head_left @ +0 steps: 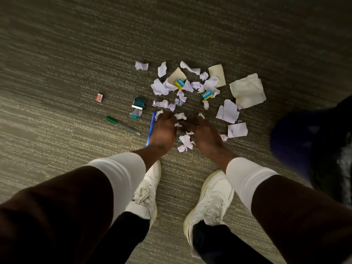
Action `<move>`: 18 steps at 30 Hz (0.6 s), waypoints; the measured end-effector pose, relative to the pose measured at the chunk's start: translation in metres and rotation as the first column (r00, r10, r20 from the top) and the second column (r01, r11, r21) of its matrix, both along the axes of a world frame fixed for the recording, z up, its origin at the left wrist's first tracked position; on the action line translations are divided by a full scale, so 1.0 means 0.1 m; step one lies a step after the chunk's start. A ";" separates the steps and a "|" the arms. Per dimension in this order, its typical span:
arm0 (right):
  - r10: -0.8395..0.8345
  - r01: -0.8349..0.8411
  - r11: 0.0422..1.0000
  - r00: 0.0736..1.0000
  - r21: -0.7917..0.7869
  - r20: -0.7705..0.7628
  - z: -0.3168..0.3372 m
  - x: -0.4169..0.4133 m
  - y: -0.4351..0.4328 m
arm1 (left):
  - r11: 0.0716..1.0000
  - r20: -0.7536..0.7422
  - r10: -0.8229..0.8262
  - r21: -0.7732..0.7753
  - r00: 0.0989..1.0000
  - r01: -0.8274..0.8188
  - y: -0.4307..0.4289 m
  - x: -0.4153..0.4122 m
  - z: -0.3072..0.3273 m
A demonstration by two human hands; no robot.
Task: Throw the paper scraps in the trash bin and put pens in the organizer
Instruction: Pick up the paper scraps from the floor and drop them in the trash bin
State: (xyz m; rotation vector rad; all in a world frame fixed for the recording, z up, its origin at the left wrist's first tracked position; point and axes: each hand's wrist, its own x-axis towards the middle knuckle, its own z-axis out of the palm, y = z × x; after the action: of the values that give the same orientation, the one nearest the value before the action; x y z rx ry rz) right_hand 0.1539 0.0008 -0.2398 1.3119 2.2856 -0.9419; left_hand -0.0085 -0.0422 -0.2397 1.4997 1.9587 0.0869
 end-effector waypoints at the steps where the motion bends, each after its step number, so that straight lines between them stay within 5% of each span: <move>1: -0.046 0.046 0.999 0.999 0.005 0.004 0.03 0.04 -0.01 | 1.000 0.004 -0.002 -0.004 1.000 0.002 0.00 0.02 0.06; 12: -0.589 0.600 0.796 0.798 0.075 -0.127 1.25 0.55 -0.27 | 0.988 0.091 0.152 0.009 0.984 -0.153 0.02 0.56 1.27; 18: -0.689 0.710 0.697 0.701 0.101 -0.184 2.22 0.97 -0.49 | 0.989 0.187 0.140 0.022 0.972 -0.146 0.16 1.16 2.10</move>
State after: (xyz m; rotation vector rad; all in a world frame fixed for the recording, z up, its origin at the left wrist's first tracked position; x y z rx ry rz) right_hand 0.2506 -0.0486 -0.0175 2.3626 1.9676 -1.0915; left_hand 0.1078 -0.0266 -0.0295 1.3204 1.9198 0.3148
